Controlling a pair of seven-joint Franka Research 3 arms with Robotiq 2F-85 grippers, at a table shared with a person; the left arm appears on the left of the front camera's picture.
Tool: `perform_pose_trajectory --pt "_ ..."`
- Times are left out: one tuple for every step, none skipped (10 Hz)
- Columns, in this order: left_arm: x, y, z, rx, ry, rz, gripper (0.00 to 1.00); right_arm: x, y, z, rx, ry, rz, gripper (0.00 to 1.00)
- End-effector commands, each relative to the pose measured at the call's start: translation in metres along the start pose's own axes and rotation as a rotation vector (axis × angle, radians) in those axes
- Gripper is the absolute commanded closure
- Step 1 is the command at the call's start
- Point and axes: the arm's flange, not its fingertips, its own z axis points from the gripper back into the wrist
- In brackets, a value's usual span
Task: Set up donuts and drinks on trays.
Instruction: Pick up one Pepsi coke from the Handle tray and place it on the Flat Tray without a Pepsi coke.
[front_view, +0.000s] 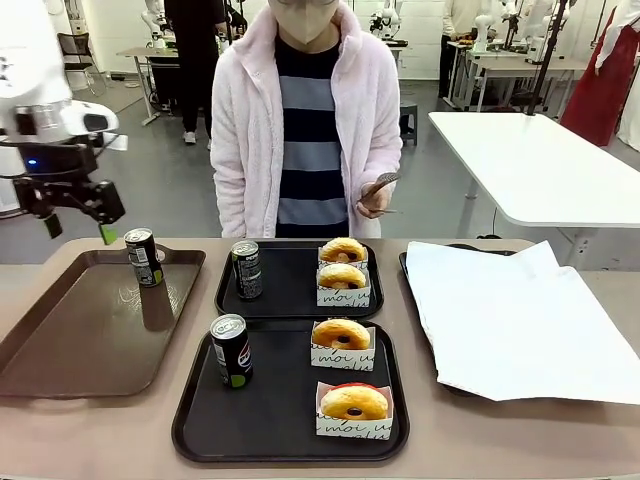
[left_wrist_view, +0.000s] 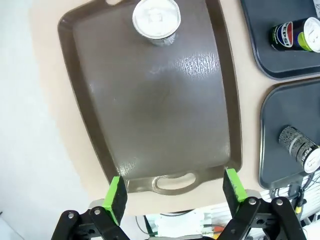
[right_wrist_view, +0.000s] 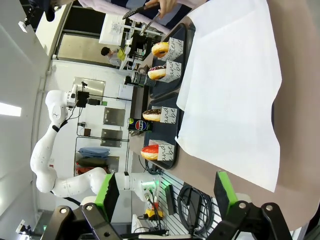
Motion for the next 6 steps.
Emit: perform_pose_trajectory --pt "0.009 -0.008 -0.002 0.015 0.014 -0.019 0.0 -0.001 0.0 0.001 0.012 0.002 0.016 0.0" --pt "0.009 -0.008 -0.002 0.015 0.014 -0.019 0.0 -0.001 0.0 0.001 0.012 0.002 0.016 0.0" --pt "0.009 -0.008 -0.002 0.015 0.014 -0.019 0.0 -0.001 0.0 0.001 0.012 0.002 0.016 0.0" --pt "0.009 -0.008 -0.002 0.015 0.014 -0.019 0.0 -0.001 0.0 0.001 0.012 0.002 0.016 0.0" --pt "0.003 -0.007 -0.004 0.002 0.008 -0.014 0.0 -0.001 0.0 0.001 0.012 0.002 0.016 0.0" --pt "0.005 0.011 0.006 -0.251 0.05 -0.024 0.0 -0.001 0.0 0.001 0.012 0.002 0.016 0.0"
